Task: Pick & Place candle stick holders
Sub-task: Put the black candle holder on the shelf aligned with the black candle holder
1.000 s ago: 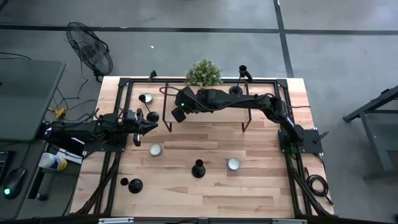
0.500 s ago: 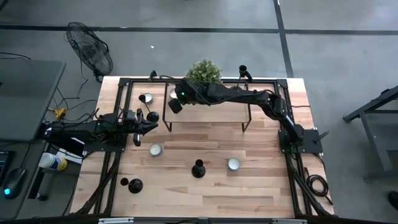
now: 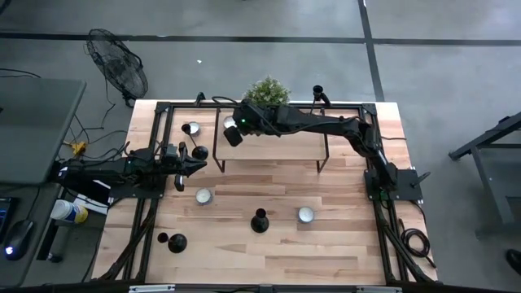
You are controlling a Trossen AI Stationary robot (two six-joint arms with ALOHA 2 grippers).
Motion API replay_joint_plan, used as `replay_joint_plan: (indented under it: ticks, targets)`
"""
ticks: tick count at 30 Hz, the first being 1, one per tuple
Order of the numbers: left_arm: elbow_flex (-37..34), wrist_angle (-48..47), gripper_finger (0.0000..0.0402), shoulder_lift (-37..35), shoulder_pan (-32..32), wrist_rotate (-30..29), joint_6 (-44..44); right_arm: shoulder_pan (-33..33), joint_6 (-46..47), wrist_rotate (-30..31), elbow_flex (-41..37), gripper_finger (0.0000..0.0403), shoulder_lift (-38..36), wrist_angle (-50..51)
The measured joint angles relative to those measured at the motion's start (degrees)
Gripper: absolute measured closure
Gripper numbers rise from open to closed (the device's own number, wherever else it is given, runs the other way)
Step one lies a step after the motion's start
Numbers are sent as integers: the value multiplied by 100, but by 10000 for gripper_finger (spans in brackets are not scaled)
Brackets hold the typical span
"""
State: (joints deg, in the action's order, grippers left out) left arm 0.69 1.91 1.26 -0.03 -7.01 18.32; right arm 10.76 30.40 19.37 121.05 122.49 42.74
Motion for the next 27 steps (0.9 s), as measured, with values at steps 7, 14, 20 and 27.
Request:
replay_joint_plan:
  ticks: [7,14,20,27]
  targets:
    - [0,0,400,0,2,-1,0,-163,320,3,0,403,-462,680]
    - [0,0,400,0,1,1,-2,-808,463,-224,0,403,-812,2145]
    - [0,0,400,0,0,1,0,-1351,488,-431,-2,403,-1141,3087]
    - [0,0,400,0,2,3,0,-1777,120,-1401,-2,402,-1201,3250]
